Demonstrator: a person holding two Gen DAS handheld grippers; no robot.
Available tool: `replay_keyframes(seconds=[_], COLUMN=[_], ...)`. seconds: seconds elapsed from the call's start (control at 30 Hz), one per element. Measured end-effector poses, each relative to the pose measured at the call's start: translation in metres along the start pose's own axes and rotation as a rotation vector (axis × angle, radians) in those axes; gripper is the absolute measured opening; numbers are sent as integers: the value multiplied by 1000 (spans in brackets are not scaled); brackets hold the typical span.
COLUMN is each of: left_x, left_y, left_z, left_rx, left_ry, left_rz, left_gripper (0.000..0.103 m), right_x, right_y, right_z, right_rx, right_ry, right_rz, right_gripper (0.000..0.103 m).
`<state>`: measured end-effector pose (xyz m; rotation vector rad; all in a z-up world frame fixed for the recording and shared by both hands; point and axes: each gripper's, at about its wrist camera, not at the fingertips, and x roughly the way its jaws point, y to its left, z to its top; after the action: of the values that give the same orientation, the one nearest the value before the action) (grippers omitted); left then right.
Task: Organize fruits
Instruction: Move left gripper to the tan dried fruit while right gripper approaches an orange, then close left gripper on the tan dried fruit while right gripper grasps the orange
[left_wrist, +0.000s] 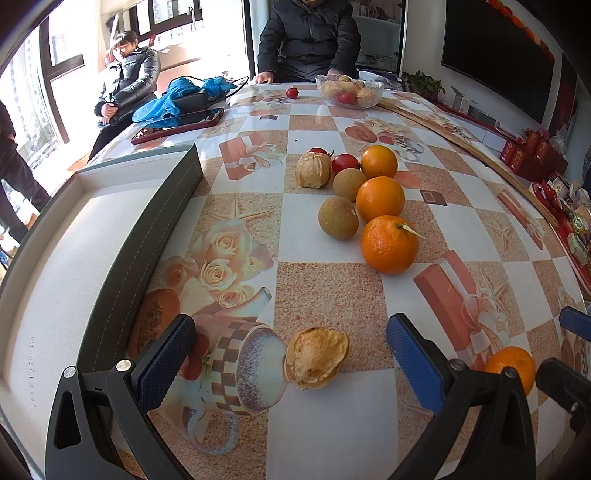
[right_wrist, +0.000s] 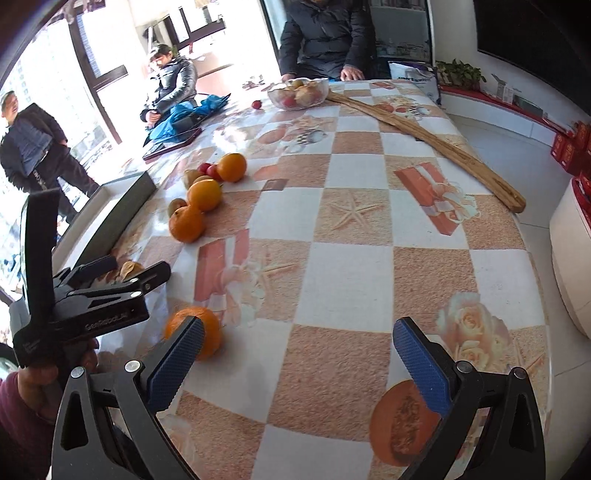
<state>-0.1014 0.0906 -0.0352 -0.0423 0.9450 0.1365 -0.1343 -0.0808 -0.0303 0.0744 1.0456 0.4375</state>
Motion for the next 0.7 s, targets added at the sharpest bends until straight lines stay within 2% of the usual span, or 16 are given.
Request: replay_keyframes(seconds=[0.13, 0.23, 0.3, 0.33, 0.37, 0.4, 0.47, 0.5, 0.53, 0.57, 0.6, 0.7], left_x=[-14, -25, -30, -33, -35, -37, -40, -40, -41, -41, -41, -44], left_y=[-4, -3, -5, -6, -3, -3, 0, 2, 3, 4, 6, 10], left_z=[-7, -10, -12, -13, -13, -13, -13, -12, -11, -11, -10, -11], left_rx=[-2, -7, -8, -7, -6, -4, 0, 4, 6, 6, 4, -18], left_ry=[5, 0, -8, -11, -12, -13, -11, -8, -7, -4, 0, 17], left_rz=[5, 8, 13, 14, 12, 7, -2, -5, -6, -4, -3, -21], left_gripper=[96, 83, 68, 63, 53, 39, 23, 23, 23, 23, 23, 23], right_x=[2, 9, 14, 18, 22, 26, 33, 33, 35, 35, 35, 36], right_y=[31, 47, 56, 60, 64, 68, 74, 78, 80, 83, 84, 78], right_z=[-3, -3, -2, -2, -3, -3, -6, -6, -4, -3, -1, 3], right_rx=[-119, -179, -204, -213, -221, -227, -237, -253, -266, -274, -273, -230], right_ry=[-1, 12, 21, 29, 37, 46, 48, 31, 23, 16, 15, 17], right_rz=[37, 49, 48, 48, 50, 53, 43, 21, 16, 22, 28, 30], right_gripper=[103, 103, 103, 103, 103, 102, 87, 82, 68, 46, 36, 36])
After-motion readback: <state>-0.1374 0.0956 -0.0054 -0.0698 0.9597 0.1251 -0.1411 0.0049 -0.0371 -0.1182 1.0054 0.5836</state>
